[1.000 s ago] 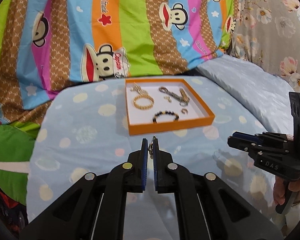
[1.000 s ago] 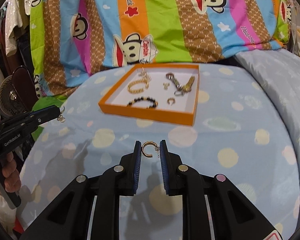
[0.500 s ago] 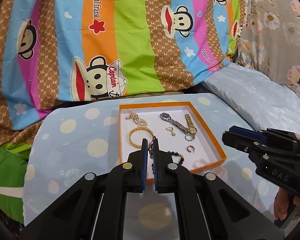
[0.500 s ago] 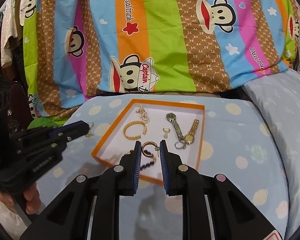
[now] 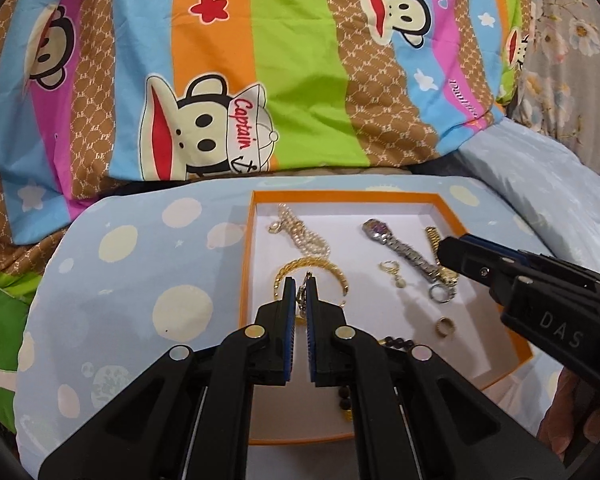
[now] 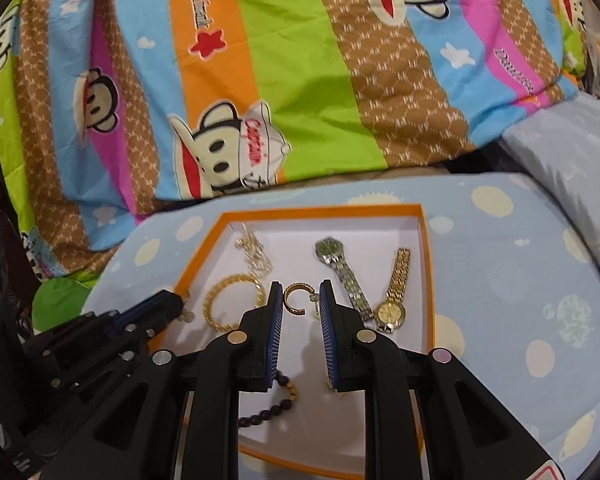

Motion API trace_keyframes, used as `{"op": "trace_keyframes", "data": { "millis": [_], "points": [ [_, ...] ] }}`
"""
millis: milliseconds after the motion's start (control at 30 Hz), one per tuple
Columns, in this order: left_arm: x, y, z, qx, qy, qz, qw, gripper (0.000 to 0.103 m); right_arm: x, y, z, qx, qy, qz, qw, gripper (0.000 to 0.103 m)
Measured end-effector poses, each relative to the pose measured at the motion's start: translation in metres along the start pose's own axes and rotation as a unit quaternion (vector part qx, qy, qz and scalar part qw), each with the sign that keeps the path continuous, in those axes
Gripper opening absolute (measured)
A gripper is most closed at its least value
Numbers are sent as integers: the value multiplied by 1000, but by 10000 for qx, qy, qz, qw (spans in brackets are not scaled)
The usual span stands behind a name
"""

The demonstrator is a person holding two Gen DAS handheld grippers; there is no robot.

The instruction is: Organize jewelry

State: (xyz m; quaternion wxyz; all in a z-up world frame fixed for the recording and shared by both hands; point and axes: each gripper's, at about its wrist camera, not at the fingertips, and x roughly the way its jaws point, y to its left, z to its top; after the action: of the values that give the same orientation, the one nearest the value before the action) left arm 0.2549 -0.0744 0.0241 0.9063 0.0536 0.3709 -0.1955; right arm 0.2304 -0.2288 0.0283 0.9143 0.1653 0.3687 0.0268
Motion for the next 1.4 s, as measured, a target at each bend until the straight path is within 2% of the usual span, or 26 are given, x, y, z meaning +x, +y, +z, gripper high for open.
{"op": "trace_keyframes", "data": {
  "millis": [633,1100,1200,1267,1400],
  "points": [
    [13,-5,-10,118,80,123,9998,4,22,6,-12,-280,208,-73,9994,18],
    [13,13,-7,-220,86,93,9997,5,28,6,-14,-350,294,18,9990,19],
    [11,21,-6,-384,51,61,9992,5,27,4,-14,-285,257,64,9992,21],
    [10,24,-5,-413,16,78,9991,5,25,1,-13,-202,204,68,9996,26],
    [9,29,-4,-517,5,92,9986,5,25,-4,-12,-84,189,68,9998,26]
  ]
}}
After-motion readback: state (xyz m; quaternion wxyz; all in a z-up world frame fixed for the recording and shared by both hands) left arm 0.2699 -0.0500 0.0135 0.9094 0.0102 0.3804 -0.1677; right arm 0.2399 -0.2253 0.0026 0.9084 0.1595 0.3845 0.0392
